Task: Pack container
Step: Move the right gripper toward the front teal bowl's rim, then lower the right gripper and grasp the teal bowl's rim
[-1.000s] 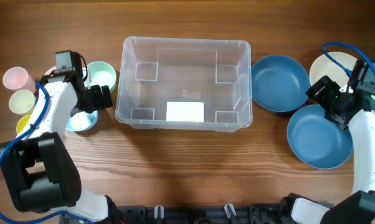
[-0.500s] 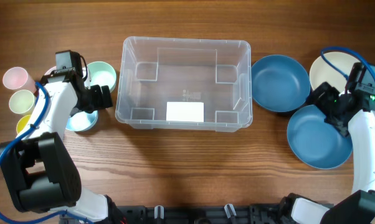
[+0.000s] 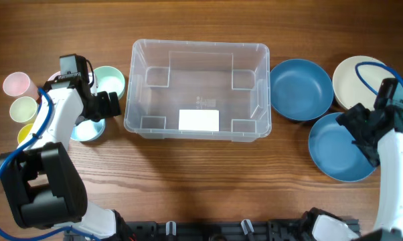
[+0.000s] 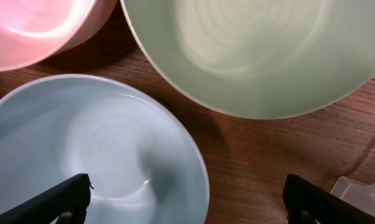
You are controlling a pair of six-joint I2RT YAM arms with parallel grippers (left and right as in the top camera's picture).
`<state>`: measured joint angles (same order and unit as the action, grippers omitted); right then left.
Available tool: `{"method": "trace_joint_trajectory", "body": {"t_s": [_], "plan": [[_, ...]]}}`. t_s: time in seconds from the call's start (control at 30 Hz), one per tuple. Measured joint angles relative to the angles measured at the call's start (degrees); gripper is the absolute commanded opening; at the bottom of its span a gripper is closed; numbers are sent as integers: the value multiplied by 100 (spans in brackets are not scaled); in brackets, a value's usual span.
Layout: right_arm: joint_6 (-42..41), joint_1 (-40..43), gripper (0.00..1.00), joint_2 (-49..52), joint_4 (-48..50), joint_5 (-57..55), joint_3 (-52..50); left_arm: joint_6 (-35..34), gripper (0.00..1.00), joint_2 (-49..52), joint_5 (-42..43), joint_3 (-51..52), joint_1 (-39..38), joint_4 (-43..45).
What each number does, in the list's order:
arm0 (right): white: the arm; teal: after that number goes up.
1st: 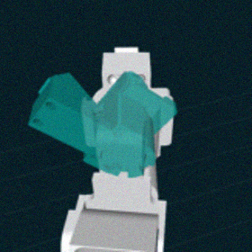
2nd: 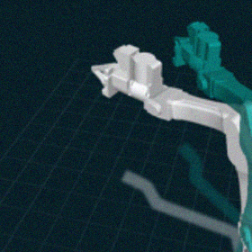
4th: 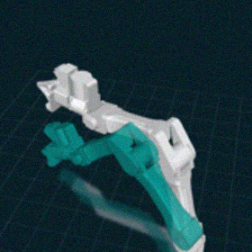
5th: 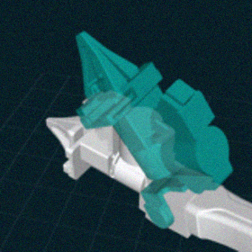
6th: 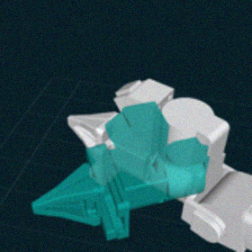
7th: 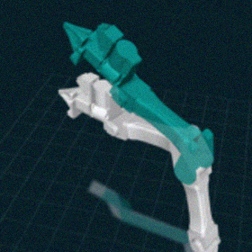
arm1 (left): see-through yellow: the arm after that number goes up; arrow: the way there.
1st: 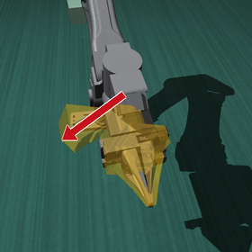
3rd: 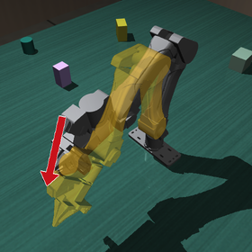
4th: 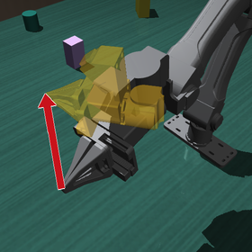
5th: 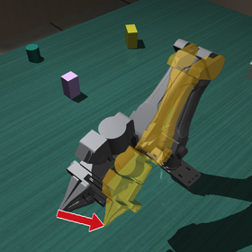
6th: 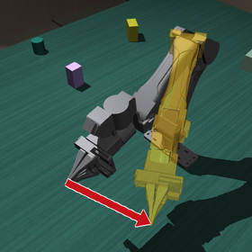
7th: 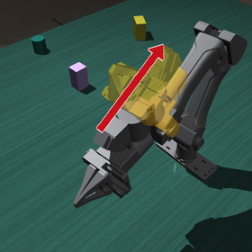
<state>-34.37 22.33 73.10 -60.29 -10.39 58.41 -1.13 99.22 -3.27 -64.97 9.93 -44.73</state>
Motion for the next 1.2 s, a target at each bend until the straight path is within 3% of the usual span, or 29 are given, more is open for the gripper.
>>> {"method": "trace_joint_trajectory", "body": {"t_s": [0.33,0.53,0.93,1.2], "plan": [[-826,227,100,-1403,-118,-498,-1040,0,100,0,0,0,0,0],[-927,339,100,-1633,-33,-492,-1416,0,100,0,0,0,0,0],[-1814,339,74,-1633,271,-118,-2201,0,100,0,0,0,0,0],[-2004,339,72,-1635,452,-11,-2719,0,100,0,0,0,0,0]]}}
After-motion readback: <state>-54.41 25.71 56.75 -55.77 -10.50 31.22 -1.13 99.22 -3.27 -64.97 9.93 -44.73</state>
